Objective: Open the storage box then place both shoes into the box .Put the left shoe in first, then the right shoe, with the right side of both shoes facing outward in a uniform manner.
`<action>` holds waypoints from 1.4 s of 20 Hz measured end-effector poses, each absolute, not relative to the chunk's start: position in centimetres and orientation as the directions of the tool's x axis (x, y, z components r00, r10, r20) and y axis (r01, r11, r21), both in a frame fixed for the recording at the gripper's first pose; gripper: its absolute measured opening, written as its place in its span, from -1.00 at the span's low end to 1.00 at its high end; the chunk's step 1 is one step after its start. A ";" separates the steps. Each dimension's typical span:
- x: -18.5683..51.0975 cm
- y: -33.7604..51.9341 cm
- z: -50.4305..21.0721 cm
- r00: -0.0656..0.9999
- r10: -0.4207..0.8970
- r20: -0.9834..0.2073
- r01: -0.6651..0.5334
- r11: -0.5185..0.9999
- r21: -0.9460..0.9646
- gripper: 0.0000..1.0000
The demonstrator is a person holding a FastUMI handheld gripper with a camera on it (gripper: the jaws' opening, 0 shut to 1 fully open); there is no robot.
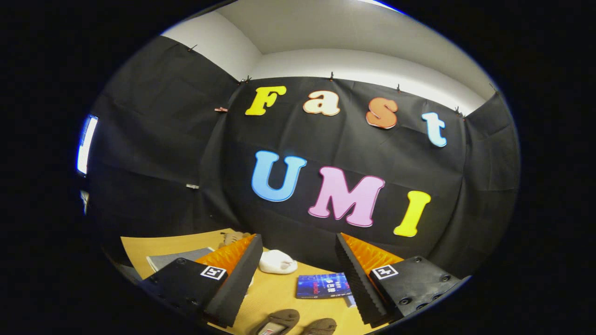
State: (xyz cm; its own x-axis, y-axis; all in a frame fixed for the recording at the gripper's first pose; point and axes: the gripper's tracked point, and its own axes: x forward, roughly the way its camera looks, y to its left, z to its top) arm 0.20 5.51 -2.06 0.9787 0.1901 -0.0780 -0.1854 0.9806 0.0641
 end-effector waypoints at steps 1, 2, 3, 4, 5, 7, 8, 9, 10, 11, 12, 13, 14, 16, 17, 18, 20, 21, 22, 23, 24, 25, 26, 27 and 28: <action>0.2 6.5 -2.4 0.970 0.229 -0.083 -0.221 0.971 0.093 0.94; 0.1 7.2 -2.6 0.960 0.265 -0.087 -0.252 0.958 0.134 0.94; 0.0 8.2 -3.0 0.948 0.305 -0.091 -0.284 0.940 0.187 0.94; 0.0 9.4 -3.7 0.932 0.347 -0.103 -0.314 0.916 0.251 0.94; -0.3 10.5 -4.5 0.912 0.393 -0.122 -0.338 0.884 0.322 0.94; -0.6 12.5 -6.3 0.864 0.478 -0.158 -0.366 0.812 0.456 0.94; -0.5 13.2 -6.9 0.842 0.512 -0.167 -0.370 0.775 0.512 0.95; -0.4 13.8 -7.7 0.826 0.538 -0.166 -0.370 0.741 0.561 0.96; -0.4 14.3 -8.3 0.811 0.562 -0.160 -0.367 0.703 0.609 0.96; -0.4 14.8 -9.1 0.792 0.590 -0.156 -0.361 0.659 0.660 0.93; -0.4 15.5 -9.9 0.771 0.618 -0.152 -0.352 0.613 0.707 0.93; -0.7 16.1 -10.9 0.746 0.649 -0.149 -0.343 0.567 0.749 0.93; -0.9 16.6 -12.3 0.720 0.677 -0.153 -0.330 0.527 0.783 0.93; -1.1 17.8 -15.5 0.659 0.728 -0.188 -0.287 0.475 0.832 0.93; -1.2 18.2 -17.4 0.629 0.749 -0.207 -0.260 0.454 0.852 0.93; -1.3 18.4 -18.8 0.603 0.768 -0.214 -0.237 0.428 0.872 0.92; -1.4 19.3 -21.2 0.549 0.808 -0.214 -0.173 0.361 0.916 0.92; -1.4 19.9 -22.5 0.518 0.828 -0.217 -0.131 0.328 0.936 0.92; -1.4 20.6 -23.7 0.490 0.845 -0.214 -0.089 0.293 0.952 0.92; -1.4 21.0 -24.6 0.463 0.863 -0.202 -0.049 0.253 0.966 0.92; -1.4 21.6 -25.5 0.440 0.878 -0.190 -0.007 0.215 0.977 0.92; -1.7 22.0 -26.5 0.418 0.890 -0.179 0.037 0.180 0.983 0.92; -1.8 22.7 -27.5 0.399 0.901 -0.168 0.087 0.146 0.986 0.92; -1.8 23.2 -28.3 0.383 0.911 -0.151 0.131 0.109 0.985 0.92; -1.7 23.8 -28.5 0.373 0.920 -0.119 0.168 0.059 0.984 0.92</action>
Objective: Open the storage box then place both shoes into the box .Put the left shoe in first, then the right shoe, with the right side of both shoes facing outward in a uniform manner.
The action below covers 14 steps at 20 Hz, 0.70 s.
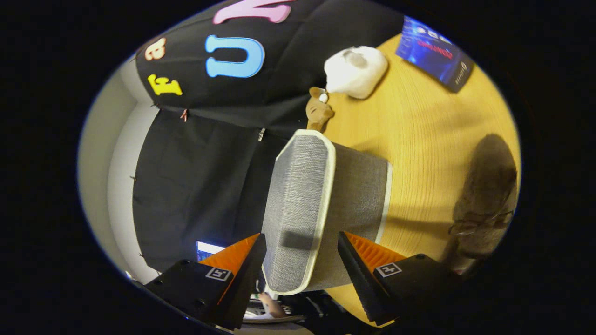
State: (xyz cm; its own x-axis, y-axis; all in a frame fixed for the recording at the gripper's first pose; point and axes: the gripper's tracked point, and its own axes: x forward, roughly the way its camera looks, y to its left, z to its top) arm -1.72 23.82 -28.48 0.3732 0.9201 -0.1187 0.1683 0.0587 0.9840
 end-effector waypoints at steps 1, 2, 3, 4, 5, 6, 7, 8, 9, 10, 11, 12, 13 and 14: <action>-1.4 24.3 -28.5 0.369 0.926 -0.078 0.200 0.003 0.980 0.92; -1.4 24.8 -28.4 0.368 0.929 -0.033 0.225 -0.054 0.973 0.92; -1.3 25.3 -28.2 0.367 0.930 0.005 0.243 -0.102 0.965 0.92; -1.1 25.6 -27.9 0.371 0.928 0.038 0.254 -0.140 0.957 0.91; -0.6 25.8 -27.7 0.380 0.922 0.070 0.259 -0.179 0.949 0.90; -0.1 26.2 -27.3 0.388 0.916 0.098 0.266 -0.213 0.940 0.80; -0.5 25.9 -27.4 0.393 0.912 0.116 0.267 -0.234 0.935 0.69; -0.7 26.0 -27.3 0.392 0.910 0.135 0.262 -0.251 0.932 0.52; -0.9 26.0 -27.2 0.388 0.909 0.152 0.264 -0.267 0.927 0.25; -1.0 25.9 -27.2 0.384 0.910 0.157 0.255 -0.267 0.929 -0.02; -0.8 25.6 -27.3 0.381 0.907 0.180 0.243 -0.286 0.927 -0.27; -0.6 24.7 -26.7 0.403 0.894 0.198 0.227 -0.307 0.924 -0.51; -0.6 24.3 -26.5 0.409 0.892 0.191 0.212 -0.296 0.931 -0.75; -0.7 24.3 -26.4 0.408 0.895 0.182 0.204 -0.284 0.937 -0.86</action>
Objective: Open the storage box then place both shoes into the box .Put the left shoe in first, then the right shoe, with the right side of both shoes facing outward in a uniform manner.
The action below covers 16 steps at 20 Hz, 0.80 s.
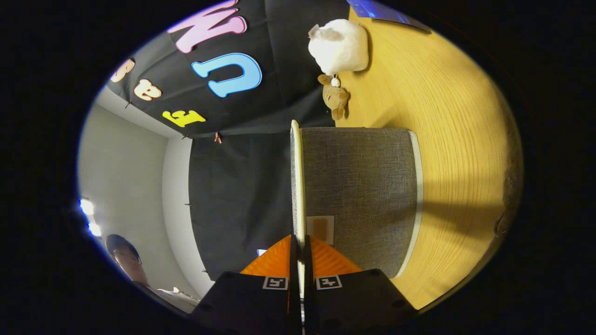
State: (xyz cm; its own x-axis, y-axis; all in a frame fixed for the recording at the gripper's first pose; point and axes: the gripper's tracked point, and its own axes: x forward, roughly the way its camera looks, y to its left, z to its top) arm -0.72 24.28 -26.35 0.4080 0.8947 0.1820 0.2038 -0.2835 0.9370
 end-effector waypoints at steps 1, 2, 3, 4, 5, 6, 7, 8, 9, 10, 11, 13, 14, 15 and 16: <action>-0.7 24.2 -26.2 0.403 0.899 0.173 0.209 -0.275 0.938 -0.87; -0.4 24.3 -25.9 0.404 0.900 0.164 0.202 -0.262 0.944 -0.87; -0.2 24.3 -25.4 0.407 0.900 0.157 0.188 -0.250 0.950 -0.89; -0.1 24.1 -24.7 0.414 0.898 0.149 0.173 -0.238 0.956 -0.90; 0.1 23.9 -23.8 0.421 0.894 0.152 0.158 -0.237 0.959 -0.90; 0.3 23.7 -22.7 0.432 0.889 0.152 0.147 -0.235 0.961 -0.90; 0.5 23.7 -21.8 0.439 0.886 0.151 0.131 -0.229 0.965 -0.90; 0.5 23.7 -20.7 0.444 0.884 0.148 0.112 -0.218 0.970 -0.90; 0.8 23.8 -19.8 0.448 0.883 0.143 0.093 -0.205 0.974 -0.90; 1.0 24.0 -18.8 0.448 0.883 0.141 0.078 -0.195 0.978 -0.89; 1.4 24.3 -17.7 0.449 0.883 0.137 0.065 -0.184 0.981 -0.89; 2.0 24.9 -15.8 0.439 0.889 0.133 0.032 -0.163 0.986 -0.87; 2.5 25.3 -14.8 0.441 0.888 0.129 0.013 -0.150 0.989 -0.87; 3.1 25.7 -13.7 0.443 0.888 0.128 -0.007 -0.139 0.990 -0.87; 3.5 26.3 -12.7 0.443 0.887 0.128 -0.032 -0.127 0.991 -0.86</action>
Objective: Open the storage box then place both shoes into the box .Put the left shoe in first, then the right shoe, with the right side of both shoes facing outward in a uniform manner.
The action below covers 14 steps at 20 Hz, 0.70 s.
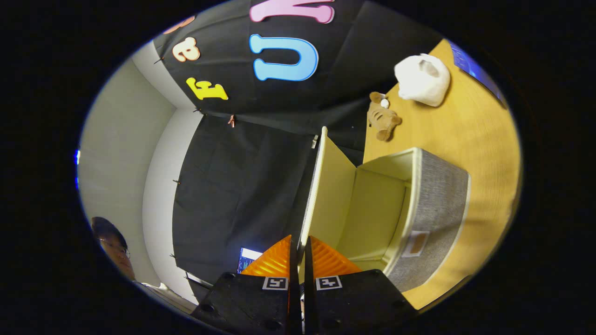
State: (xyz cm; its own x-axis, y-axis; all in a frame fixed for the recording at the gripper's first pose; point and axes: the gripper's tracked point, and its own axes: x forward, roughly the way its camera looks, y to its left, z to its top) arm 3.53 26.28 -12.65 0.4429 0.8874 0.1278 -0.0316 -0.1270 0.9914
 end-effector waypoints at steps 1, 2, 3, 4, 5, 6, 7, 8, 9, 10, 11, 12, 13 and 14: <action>3.8 27.0 -11.9 0.439 0.890 0.123 -0.054 -0.111 0.992 -0.86; 4.0 27.7 -11.2 0.434 0.893 0.119 -0.071 -0.098 0.993 -0.86; 4.4 28.6 -10.5 0.430 0.895 0.117 -0.084 -0.089 0.992 -0.86; 4.5 29.5 -10.0 0.428 0.897 0.114 -0.094 -0.081 0.992 -0.86; 4.8 30.4 -9.4 0.425 0.898 0.112 -0.105 -0.074 0.992 -0.86; 5.1 31.4 -8.7 0.423 0.899 0.115 -0.115 -0.072 0.991 -0.86; 5.5 32.2 -7.9 0.422 0.899 0.117 -0.124 -0.070 0.990 -0.86; 5.8 33.1 -7.2 0.415 0.902 0.117 -0.132 -0.068 0.989 -0.86; 5.5 33.7 -7.0 0.410 0.905 0.112 -0.143 -0.058 0.988 -0.86; 5.7 34.7 -6.6 0.407 0.907 0.109 -0.155 -0.049 0.987 -0.86; 6.0 35.9 -6.0 0.401 0.910 0.107 -0.164 -0.043 0.986 -0.86; 6.4 36.8 -5.6 0.401 0.910 0.103 -0.168 -0.037 0.985 -0.86; 6.7 37.7 -5.4 0.400 0.911 0.100 -0.170 -0.033 0.985 -0.86; 6.8 38.5 -5.2 0.397 0.913 0.096 -0.169 -0.031 0.985 -0.86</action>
